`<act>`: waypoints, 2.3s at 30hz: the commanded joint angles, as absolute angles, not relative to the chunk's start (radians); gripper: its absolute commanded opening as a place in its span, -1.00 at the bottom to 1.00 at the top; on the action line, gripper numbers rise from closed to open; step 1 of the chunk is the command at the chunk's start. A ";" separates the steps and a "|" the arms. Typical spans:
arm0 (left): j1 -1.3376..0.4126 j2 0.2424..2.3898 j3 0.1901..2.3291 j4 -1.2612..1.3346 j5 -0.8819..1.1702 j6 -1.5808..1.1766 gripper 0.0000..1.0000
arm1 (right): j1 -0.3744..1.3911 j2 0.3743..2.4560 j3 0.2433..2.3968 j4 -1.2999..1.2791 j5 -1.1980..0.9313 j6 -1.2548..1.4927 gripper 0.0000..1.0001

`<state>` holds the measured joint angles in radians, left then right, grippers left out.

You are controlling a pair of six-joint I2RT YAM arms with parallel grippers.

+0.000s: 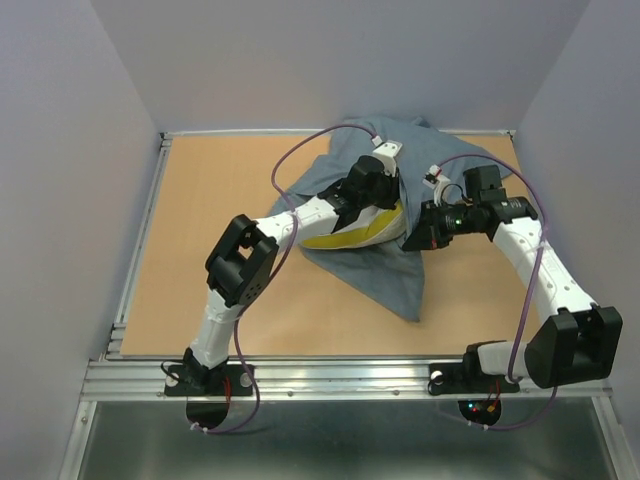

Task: Put the pillow into the pillowcase

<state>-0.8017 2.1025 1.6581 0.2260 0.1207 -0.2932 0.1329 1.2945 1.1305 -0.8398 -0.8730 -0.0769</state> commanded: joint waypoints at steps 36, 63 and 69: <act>-0.137 1.331 1.069 -0.253 0.792 0.137 0.97 | 0.305 1.339 1.360 -0.738 -0.361 -0.126 1.00; 0.144 1.710 1.287 -0.219 0.649 0.236 0.97 | 0.802 2.264 1.936 -0.650 0.071 -0.166 -0.10; 0.009 1.877 1.348 -0.184 0.643 0.258 0.97 | 0.804 2.148 1.855 -0.643 0.090 -0.138 -0.99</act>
<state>0.1005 1.8362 1.2991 -0.2222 0.6235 0.2287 0.8059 2.2292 1.9148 -0.6155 0.0582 -0.1646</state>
